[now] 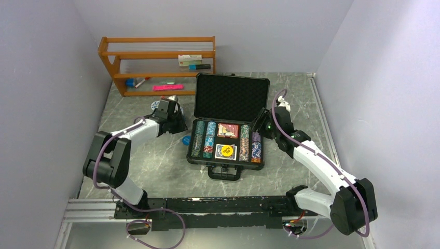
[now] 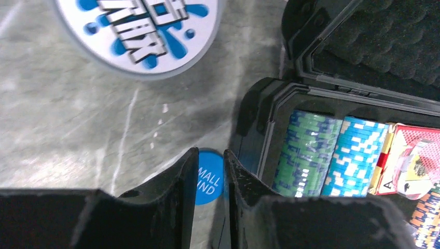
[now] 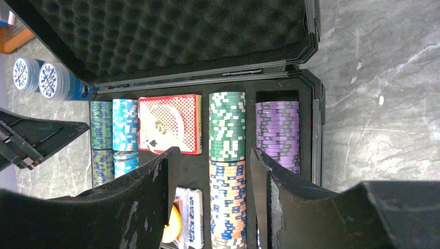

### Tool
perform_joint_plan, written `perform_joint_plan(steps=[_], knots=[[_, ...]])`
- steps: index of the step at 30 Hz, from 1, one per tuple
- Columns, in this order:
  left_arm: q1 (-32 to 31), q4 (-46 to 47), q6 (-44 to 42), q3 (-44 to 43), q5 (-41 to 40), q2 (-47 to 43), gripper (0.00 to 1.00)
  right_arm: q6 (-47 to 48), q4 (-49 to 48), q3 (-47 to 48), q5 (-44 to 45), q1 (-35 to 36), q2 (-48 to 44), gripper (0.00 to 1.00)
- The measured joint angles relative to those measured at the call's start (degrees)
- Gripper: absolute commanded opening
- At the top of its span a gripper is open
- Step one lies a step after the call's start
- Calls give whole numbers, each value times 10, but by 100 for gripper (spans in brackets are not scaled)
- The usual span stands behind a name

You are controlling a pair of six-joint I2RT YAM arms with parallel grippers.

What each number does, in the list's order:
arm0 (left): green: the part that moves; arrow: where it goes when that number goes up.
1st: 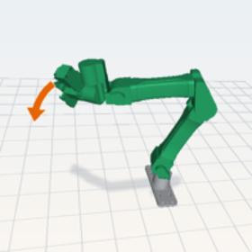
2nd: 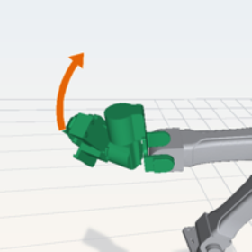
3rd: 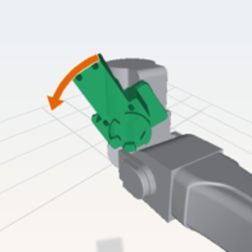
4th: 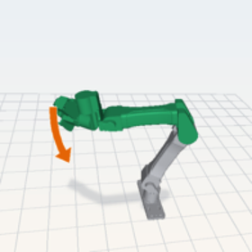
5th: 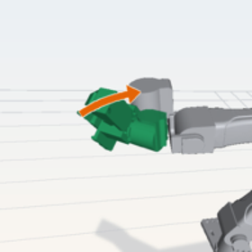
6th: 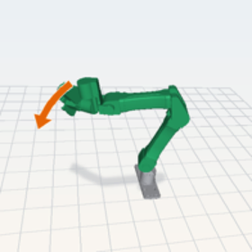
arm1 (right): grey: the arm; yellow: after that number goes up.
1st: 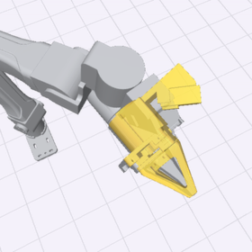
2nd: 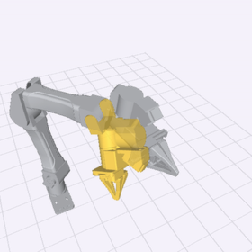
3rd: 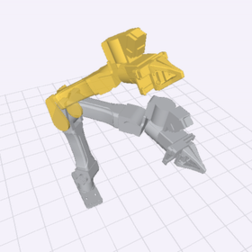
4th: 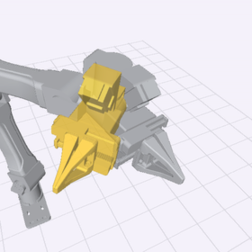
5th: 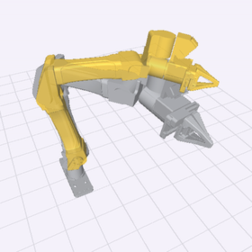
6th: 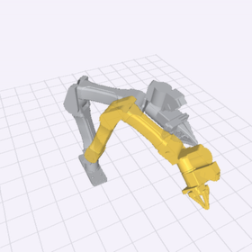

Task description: Pack up texas hold em set

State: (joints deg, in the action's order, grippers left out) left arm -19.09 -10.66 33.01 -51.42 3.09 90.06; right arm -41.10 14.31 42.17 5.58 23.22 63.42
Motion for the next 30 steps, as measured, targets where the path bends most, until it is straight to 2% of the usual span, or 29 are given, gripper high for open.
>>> perform_joint_plan(steps=[8,16,21,30], knots=[[1,43,20,-12,50,87,18,4,2,4,17,0,-9,58],[6,71,28,-13,94,105,12,12,5,4,36,0,-33,59],[7,64,31,21,110,77,12,13,7,4,44,-1,-43,59],[7,1,39,115,92,-32,16,16,7,4,46,-1,-46,59]])
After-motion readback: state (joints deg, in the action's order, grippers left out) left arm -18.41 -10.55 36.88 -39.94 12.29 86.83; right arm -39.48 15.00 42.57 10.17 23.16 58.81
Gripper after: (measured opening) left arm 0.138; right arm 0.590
